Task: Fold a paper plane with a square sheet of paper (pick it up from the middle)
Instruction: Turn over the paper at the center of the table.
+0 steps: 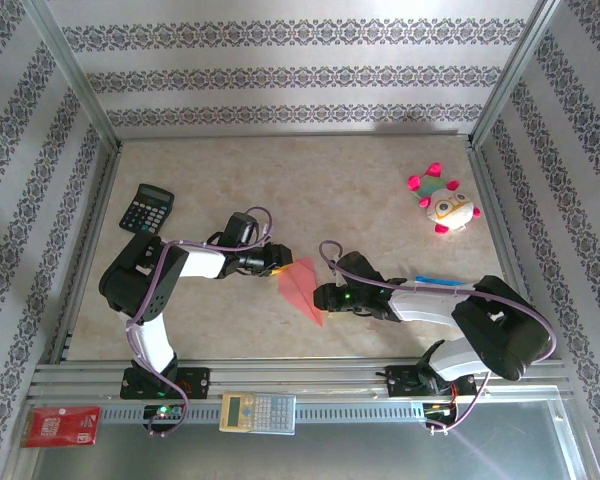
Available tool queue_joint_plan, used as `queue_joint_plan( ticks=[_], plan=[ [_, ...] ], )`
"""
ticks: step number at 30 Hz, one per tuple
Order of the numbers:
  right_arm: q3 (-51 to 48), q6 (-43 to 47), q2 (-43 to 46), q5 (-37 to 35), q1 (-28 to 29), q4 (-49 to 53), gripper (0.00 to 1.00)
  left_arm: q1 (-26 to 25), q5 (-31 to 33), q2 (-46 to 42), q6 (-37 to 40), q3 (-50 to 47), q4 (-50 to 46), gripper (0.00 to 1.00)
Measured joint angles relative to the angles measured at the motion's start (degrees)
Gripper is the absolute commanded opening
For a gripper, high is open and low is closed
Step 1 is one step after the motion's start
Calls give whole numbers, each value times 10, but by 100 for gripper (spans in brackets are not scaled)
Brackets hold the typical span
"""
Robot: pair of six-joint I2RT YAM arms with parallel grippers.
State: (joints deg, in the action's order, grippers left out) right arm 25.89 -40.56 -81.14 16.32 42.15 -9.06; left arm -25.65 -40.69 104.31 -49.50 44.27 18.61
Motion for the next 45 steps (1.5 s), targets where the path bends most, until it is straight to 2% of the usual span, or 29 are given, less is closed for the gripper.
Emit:
queue_joint_plan(
  ticks=[8, 14, 18, 23, 26, 31, 35, 38, 40, 42, 45],
  plan=[
    [32, 17, -20, 0, -14, -16, 34, 0, 1, -1, 1, 0, -2, 35],
    [59, 34, -47, 3, -19, -32, 31, 0, 0, -1, 7, 0, -3, 35],
    [63, 37, -66, 11, -19, -34, 23, 0, 0, -1, 10, 2, -7, 35],
    [63, 40, -68, 14, -19, -37, 8, -1, 2, -1, 13, 9, -21, 35],
    [63, 38, -68, 15, -19, -37, 0, -1, 3, -1, 14, 18, -30, 38],
    [63, 37, -64, 17, -31, -31, 0, 1, 5, -7, 17, 52, -54, 49],
    [66, 56, -7, 9, -80, 35, 0, 16, 7, -60, 22, 84, -86, 52],
    [99, 96, 75, -23, -136, 141, 0, 38, 15, -129, 27, 91, -105, 52],
    [142, 135, 137, -78, -161, 219, 0, 52, 23, -174, 30, 91, -121, 53],
    [193, 171, 180, -140, -160, 283, 0, 64, 35, -210, 31, 87, -133, 53],
    [270, 213, 195, -262, -112, 355, 0, 81, 54, -256, 33, 58, -146, 53]
  ],
)
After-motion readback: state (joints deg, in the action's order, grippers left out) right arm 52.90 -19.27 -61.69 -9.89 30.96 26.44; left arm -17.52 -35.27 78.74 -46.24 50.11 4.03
